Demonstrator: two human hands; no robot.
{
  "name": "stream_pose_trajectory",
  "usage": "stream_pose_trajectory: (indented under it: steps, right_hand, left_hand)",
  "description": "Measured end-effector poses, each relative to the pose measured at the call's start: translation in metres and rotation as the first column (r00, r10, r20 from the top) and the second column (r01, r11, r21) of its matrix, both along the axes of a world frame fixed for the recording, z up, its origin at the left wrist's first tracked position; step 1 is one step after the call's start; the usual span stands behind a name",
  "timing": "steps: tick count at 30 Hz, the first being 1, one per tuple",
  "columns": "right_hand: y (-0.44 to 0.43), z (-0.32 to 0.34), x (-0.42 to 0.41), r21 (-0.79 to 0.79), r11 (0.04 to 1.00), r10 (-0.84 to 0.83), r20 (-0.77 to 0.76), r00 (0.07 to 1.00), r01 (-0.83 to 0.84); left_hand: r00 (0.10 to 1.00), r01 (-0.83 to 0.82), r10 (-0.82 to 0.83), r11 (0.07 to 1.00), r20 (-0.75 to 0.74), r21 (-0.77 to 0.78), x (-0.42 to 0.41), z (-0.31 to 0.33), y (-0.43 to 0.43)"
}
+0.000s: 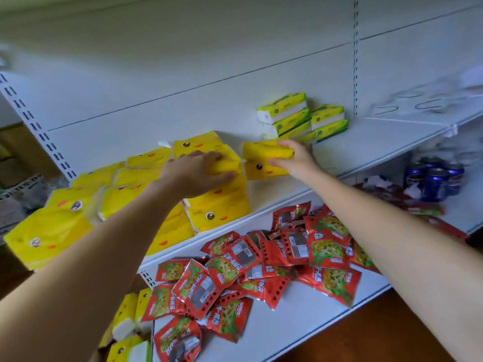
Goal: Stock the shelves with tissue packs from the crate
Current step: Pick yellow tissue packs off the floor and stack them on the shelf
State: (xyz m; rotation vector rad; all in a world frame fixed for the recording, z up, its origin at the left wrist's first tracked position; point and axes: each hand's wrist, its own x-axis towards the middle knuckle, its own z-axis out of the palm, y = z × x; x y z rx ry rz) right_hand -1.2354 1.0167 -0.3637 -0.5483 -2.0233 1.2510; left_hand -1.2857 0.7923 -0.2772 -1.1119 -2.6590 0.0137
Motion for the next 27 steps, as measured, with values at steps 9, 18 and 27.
stream_pose_trajectory:
  steps: [9,18,27]
  right_hand:
    - [-0.009,-0.012,-0.052,0.431,0.901,-0.202,0.325,0.924,0.046]
    - [0.005,-0.005,-0.111,0.381,0.924,-0.192,0.383,0.904,0.035]
    - [0.018,-0.001,-0.114,0.321,0.947,-0.097,0.354,0.93,-0.024]
  left_hand:
    - [0.999,-0.007,0.006,0.999,-0.032,-0.054,0.003,-0.002,-0.002]
    - [0.999,0.017,-0.022,0.996,-0.05,-0.083,0.0,-0.003,-0.001]
    - [0.999,0.007,-0.01,0.997,-0.043,-0.074,-0.005,-0.007,-0.002]
